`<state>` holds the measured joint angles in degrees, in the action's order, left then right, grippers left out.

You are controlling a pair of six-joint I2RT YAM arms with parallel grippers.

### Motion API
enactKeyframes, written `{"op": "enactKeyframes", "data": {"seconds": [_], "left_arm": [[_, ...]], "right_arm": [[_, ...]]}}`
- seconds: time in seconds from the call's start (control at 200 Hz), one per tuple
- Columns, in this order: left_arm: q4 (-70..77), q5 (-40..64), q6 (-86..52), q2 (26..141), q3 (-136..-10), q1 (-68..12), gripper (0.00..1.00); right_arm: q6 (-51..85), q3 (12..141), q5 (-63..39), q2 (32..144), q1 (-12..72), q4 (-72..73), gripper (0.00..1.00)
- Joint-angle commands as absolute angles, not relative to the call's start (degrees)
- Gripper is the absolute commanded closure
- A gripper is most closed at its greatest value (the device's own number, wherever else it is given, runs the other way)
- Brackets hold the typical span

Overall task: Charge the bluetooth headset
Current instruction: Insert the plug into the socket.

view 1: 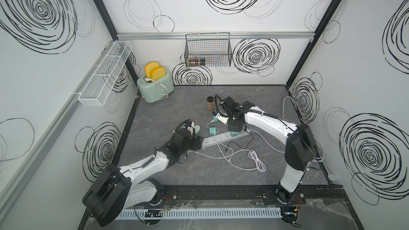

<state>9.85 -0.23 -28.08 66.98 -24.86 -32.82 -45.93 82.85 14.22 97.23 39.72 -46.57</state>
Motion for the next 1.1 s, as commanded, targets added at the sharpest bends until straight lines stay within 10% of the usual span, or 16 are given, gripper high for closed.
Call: {"op": "enactKeyframes", "data": {"seconds": [0.0, 0.315, 1.096], "left_arm": [[10.41, -2.11, -28.32, 65.31, -26.57, -32.37, 0.26], [12.96, 0.91, -34.47, 63.51, -24.90, -32.12, 0.25], [16.31, 5.40, -34.99, 59.59, -19.92, -27.17, 0.25]], "right_arm": [[-35.01, 76.15, 6.97, 88.60, 39.77, -34.54, 0.37], [4.97, 57.33, -4.78, 75.25, 41.84, -6.52, 0.52], [30.38, 68.16, -8.29, 100.81, 44.13, -18.71, 0.75]]}}
